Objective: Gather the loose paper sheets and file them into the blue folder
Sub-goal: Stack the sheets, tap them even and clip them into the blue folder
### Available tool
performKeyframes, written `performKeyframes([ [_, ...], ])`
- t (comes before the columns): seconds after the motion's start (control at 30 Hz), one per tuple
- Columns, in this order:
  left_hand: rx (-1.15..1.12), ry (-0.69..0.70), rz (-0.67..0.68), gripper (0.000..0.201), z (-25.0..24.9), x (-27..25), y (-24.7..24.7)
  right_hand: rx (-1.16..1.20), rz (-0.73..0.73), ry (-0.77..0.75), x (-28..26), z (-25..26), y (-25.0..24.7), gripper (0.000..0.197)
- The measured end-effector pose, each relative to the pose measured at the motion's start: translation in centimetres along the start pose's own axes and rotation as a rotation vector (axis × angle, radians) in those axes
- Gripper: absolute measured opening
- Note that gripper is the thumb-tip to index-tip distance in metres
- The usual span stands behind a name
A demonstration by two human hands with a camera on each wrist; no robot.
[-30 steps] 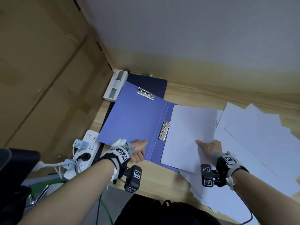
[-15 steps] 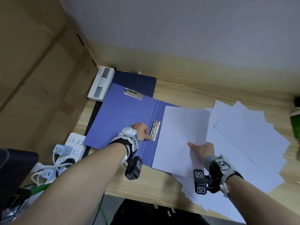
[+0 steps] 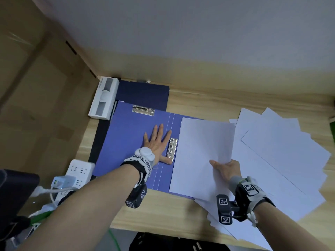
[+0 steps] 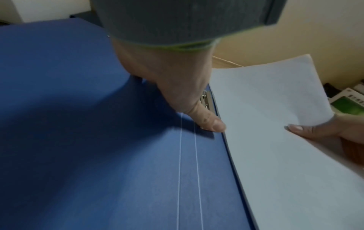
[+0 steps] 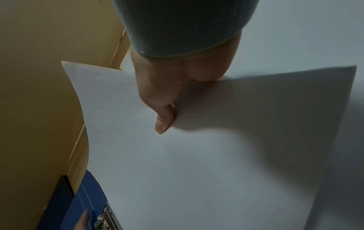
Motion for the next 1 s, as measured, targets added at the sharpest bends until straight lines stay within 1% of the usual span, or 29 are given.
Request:
performKeyframes([
  [0.13, -0.063, 0.082, 0.024, 0.131, 0.6, -0.3, -1.1, 0.009, 0.003, -0.026, 0.2, 0.0, -0.1, 0.037],
  [0.2, -0.077, 0.121, 0.041, 0.127, 1.3, -0.6, -1.8, 0.005, 0.007, -0.028, 0.2, -0.1, -0.2, 0.036],
  [0.27, -0.019, 0.154, 0.04, 0.119, 1.4, -0.8, -2.7, 0.006, 0.015, -0.033, 0.1, 0.0, -0.3, 0.034],
  [0.3, 0.028, 0.181, 0.03, 0.11, 1.1, -0.7, -3.2, 0.007, 0.017, -0.033, 0.1, 0.1, -0.3, 0.034],
  [0.33, 0.068, 0.211, -0.004, 0.093, 0.6, -0.6, -3.7, 0.006, 0.017, -0.033, 0.1, 0.2, -0.4, 0.034],
  [0.37, 0.09, 0.243, -0.07, 0.073, 0.0, -0.4, -4.3, 0.007, 0.018, -0.031, 0.0, 0.2, -0.4, 0.034],
  [0.4, 0.103, 0.258, -0.141, 0.058, -0.5, 0.0, -4.9, 0.008, 0.021, -0.029, 0.0, 0.1, -0.4, 0.034],
  [0.43, 0.119, 0.247, -0.19, 0.052, -0.9, 0.4, -5.5, 0.009, 0.028, -0.027, 0.0, 0.1, -0.4, 0.034],
  [0.47, 0.139, 0.21, -0.208, 0.05, -1.2, 0.9, -6.1, 0.008, 0.038, -0.026, -0.1, 0.1, -0.4, 0.034],
  [0.53, 0.163, 0.134, -0.212, 0.045, -1.2, 2.1, -6.8, 0.013, 0.049, -0.033, -0.2, 0.1, -0.5, 0.032],
  [0.6, 0.16, 0.109, -0.24, 0.036, -1.1, 3.4, -6.9, 0.041, 0.059, -0.04, -0.4, -0.1, -0.8, 0.028],
  [0.67, 0.125, 0.092, -0.263, 0.034, -0.8, 4.2, -6.5, 0.074, 0.078, -0.039, -0.7, -0.4, -1.1, 0.026],
  [0.77, -0.038, 0.055, -0.321, 0.036, 0.3, 4.7, -5.7, 0.124, 0.089, -0.037, -0.7, -0.8, -1.3, 0.028],
  [0.83, -0.208, 0.058, -0.353, 0.031, 0.9, 4.8, -5.4, 0.159, 0.078, -0.033, -0.6, -0.9, -1.3, 0.032],
  [0.87, -0.257, 0.057, -0.364, 0.029, 1.3, 4.6, -5.3, 0.165, 0.08, -0.034, -0.5, -0.8, -1.1, 0.032],
  [1.0, -0.348, 0.025, -0.408, 0.019, 2.6, 4.0, -4.7, 0.144, 0.082, -0.037, -0.9, 0.1, 0.2, 0.024],
])
Point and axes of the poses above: each hand's wrist, its own x-axis towards the middle knuckle, its own y-axis out of the palm, z = x × y, the point moved 3 cm from there along x, towards the middle knuckle, and after that the axes turned 13 degrees about y, right-handed, at the moved point
